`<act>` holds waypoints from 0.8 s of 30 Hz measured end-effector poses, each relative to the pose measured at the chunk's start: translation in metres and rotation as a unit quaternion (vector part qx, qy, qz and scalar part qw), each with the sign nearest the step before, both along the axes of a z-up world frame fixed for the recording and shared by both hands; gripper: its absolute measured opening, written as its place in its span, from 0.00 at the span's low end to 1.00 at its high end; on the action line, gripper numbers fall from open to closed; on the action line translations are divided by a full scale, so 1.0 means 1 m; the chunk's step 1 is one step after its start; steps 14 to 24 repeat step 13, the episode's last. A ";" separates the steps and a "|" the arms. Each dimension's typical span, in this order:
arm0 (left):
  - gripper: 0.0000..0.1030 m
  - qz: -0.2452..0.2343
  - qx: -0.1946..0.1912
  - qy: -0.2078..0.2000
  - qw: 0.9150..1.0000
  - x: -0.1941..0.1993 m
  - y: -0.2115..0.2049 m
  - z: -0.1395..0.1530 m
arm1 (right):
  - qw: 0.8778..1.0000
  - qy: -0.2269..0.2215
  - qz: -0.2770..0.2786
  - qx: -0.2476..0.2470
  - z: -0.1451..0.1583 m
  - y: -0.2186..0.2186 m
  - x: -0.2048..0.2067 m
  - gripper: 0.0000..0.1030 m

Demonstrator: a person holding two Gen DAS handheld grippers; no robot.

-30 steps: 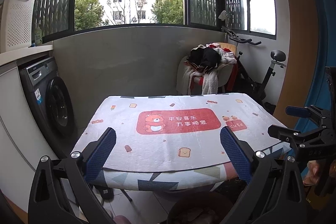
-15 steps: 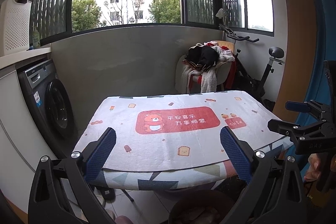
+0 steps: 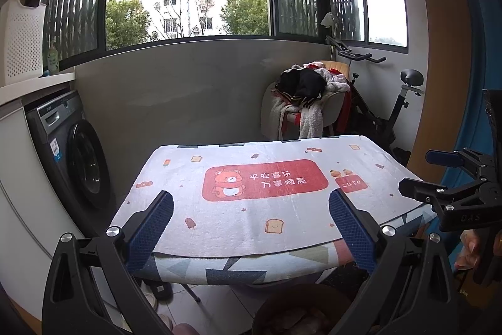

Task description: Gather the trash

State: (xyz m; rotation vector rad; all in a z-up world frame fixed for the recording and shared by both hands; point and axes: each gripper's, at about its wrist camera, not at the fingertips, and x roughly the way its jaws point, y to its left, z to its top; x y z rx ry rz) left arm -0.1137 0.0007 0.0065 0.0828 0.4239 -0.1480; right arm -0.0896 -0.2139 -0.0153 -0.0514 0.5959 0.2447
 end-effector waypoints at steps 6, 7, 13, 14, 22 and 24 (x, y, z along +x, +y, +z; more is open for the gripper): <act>0.94 0.003 0.001 0.006 1.000 0.003 0.001 0.000 | 1.000 -0.002 -0.001 -0.005 -0.001 0.000 0.000 0.94; 0.94 0.004 0.003 0.006 1.000 0.003 0.000 0.000 | 1.000 -0.002 -0.001 -0.005 -0.001 0.000 0.000 0.94; 0.94 0.004 0.005 0.008 1.000 0.004 0.000 -0.002 | 1.000 -0.001 -0.001 -0.006 -0.002 0.000 0.000 0.94; 0.94 0.004 0.005 0.008 1.000 0.004 0.000 -0.002 | 1.000 -0.001 -0.001 -0.006 -0.002 0.000 0.000 0.94; 0.94 0.004 0.005 0.008 1.000 0.004 0.000 -0.002 | 1.000 -0.001 -0.001 -0.006 -0.002 0.000 0.000 0.94; 0.94 0.004 0.005 0.008 1.000 0.004 0.000 -0.002 | 1.000 -0.001 -0.001 -0.006 -0.002 0.000 0.000 0.94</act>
